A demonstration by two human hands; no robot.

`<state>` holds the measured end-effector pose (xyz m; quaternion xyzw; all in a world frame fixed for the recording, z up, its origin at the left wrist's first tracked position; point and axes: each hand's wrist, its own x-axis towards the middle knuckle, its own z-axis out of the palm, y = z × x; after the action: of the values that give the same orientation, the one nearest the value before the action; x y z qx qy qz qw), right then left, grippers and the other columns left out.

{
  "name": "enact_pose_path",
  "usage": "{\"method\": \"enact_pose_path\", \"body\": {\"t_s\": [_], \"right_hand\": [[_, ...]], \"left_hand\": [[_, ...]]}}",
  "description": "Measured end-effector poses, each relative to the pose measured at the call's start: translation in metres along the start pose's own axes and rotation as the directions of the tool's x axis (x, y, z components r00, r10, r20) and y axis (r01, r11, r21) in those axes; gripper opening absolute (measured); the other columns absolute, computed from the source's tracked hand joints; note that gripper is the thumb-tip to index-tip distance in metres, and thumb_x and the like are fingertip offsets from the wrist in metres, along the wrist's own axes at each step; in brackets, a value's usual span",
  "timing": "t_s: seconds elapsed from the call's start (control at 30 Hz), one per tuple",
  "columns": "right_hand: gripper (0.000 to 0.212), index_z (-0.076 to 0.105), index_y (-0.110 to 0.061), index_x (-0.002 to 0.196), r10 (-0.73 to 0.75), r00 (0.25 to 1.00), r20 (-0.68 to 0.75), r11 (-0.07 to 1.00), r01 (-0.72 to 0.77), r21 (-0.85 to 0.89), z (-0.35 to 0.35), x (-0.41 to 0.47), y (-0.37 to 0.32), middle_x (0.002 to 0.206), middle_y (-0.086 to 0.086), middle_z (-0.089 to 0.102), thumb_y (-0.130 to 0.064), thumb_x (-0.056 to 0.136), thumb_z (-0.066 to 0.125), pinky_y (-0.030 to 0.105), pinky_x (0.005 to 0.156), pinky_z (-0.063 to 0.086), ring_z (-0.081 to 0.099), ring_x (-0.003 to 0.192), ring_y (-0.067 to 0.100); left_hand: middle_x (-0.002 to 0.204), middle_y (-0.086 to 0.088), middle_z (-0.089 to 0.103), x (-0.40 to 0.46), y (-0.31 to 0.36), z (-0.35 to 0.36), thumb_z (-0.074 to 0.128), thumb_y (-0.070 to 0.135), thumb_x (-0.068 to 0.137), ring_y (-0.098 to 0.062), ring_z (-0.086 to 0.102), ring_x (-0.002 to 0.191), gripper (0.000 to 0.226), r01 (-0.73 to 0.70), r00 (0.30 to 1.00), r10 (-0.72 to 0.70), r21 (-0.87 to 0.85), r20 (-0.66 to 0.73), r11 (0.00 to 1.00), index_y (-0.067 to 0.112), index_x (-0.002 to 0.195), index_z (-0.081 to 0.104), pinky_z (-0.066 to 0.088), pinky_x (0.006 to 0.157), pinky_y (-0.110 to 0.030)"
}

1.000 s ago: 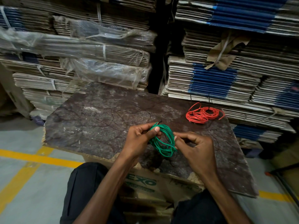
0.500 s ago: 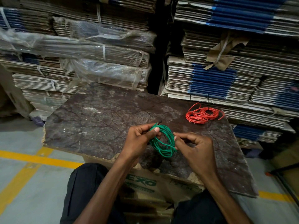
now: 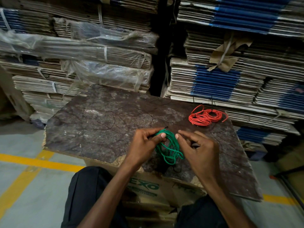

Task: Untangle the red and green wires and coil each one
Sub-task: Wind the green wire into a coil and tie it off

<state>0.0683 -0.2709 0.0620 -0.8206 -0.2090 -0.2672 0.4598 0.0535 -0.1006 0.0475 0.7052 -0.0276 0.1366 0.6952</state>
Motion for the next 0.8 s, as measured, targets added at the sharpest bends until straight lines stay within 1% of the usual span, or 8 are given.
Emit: {"method": "enact_pose_path", "body": {"t_s": [0.13,0.23,0.3,0.47,0.53,0.63,0.7,0.8], "right_hand": [[0.009,0.079,-0.012,0.09,-0.059,0.995,-0.082,0.998,0.056,-0.035,-0.0001,0.0012,-0.0025,0.062,-0.001,0.062,-0.018,0.084,0.075,0.03,0.061,0.052,0.058,0.054,0.012],[0.006,0.078,-0.009,0.084,-0.083,0.989,-0.119,0.996,0.079,-0.04,0.0022,0.0019,-0.0018,0.066,0.0,0.064,-0.015,0.085,0.075,0.034,0.054,0.048,0.06,0.058,0.012],[0.008,0.077,-0.008,0.081,-0.11,0.985,-0.133,0.993,0.105,-0.046,0.0037,0.0014,-0.001,0.067,0.0,0.065,-0.013,0.085,0.075,0.034,0.053,0.047,0.059,0.058,0.012],[0.012,0.074,-0.007,0.076,-0.108,0.983,-0.147,0.994,0.106,-0.022,0.0047,-0.0005,0.0026,0.067,0.006,0.065,-0.013,0.086,0.074,0.037,0.054,0.046,0.062,0.058,0.018],[0.01,0.075,-0.007,0.077,-0.109,0.984,-0.144,0.994,0.108,-0.011,0.0043,-0.0009,0.0025,0.068,0.004,0.067,-0.012,0.086,0.074,0.036,0.055,0.047,0.062,0.059,0.017],[0.006,0.076,-0.007,0.079,-0.103,0.986,-0.133,0.995,0.104,-0.002,0.0033,-0.0007,0.0014,0.07,0.0,0.067,-0.01,0.084,0.075,0.03,0.057,0.048,0.062,0.06,0.012],[0.004,0.077,-0.008,0.08,-0.094,0.988,-0.123,0.995,0.095,0.006,0.003,-0.0004,0.0016,0.069,-0.002,0.066,-0.01,0.084,0.075,0.026,0.056,0.046,0.061,0.06,0.009],[0.006,0.076,-0.008,0.078,-0.086,0.989,-0.122,0.996,0.09,0.022,0.0039,-0.0008,0.0027,0.065,-0.002,0.063,-0.009,0.084,0.075,0.031,0.054,0.046,0.06,0.058,0.013]], "left_hand": [[0.067,0.012,0.071,-0.0008,0.0027,0.0021,0.063,-0.003,0.089,0.003,0.062,0.067,0.023,-0.014,1.0,0.014,0.015,0.013,1.0,0.015,0.1,0.071,0.048,0.068,-0.014],[0.067,0.013,0.071,-0.0017,0.0043,0.004,0.062,-0.003,0.089,0.004,0.061,0.067,0.021,-0.014,1.0,0.013,0.011,0.025,1.0,0.01,0.102,0.071,0.047,0.067,-0.013],[0.068,0.012,0.071,-0.0024,0.0054,0.0043,0.062,-0.002,0.089,0.004,0.062,0.068,0.022,-0.014,0.999,0.013,0.01,0.031,1.0,0.012,0.103,0.071,0.048,0.068,-0.013],[0.069,0.01,0.071,-0.0025,0.0052,0.0039,0.062,-0.001,0.09,0.002,0.061,0.068,0.022,-0.001,0.999,0.001,-0.006,0.033,1.0,0.017,0.096,0.072,0.048,0.069,-0.014],[0.067,0.01,0.071,-0.0012,0.0052,0.0039,0.061,-0.002,0.09,0.003,0.061,0.066,0.02,0.014,1.0,-0.013,-0.033,0.025,0.999,0.014,0.095,0.072,0.048,0.067,-0.013],[0.066,0.008,0.071,0.0005,0.0041,0.0029,0.06,-0.003,0.09,0.002,0.06,0.065,0.015,0.034,0.999,-0.033,-0.081,0.01,0.996,0.005,0.097,0.072,0.047,0.065,-0.012],[0.068,0.007,0.071,0.0013,0.0032,0.0025,0.06,-0.001,0.09,0.001,0.061,0.066,0.014,0.048,0.999,-0.047,-0.095,0.006,0.994,0.002,0.096,0.072,0.047,0.066,-0.013],[0.068,0.007,0.071,0.0026,0.0031,0.003,0.06,0.0,0.09,0.001,0.06,0.065,0.013,0.07,0.998,-0.07,-0.107,0.005,0.992,0.004,0.092,0.072,0.047,0.065,-0.013]]}}
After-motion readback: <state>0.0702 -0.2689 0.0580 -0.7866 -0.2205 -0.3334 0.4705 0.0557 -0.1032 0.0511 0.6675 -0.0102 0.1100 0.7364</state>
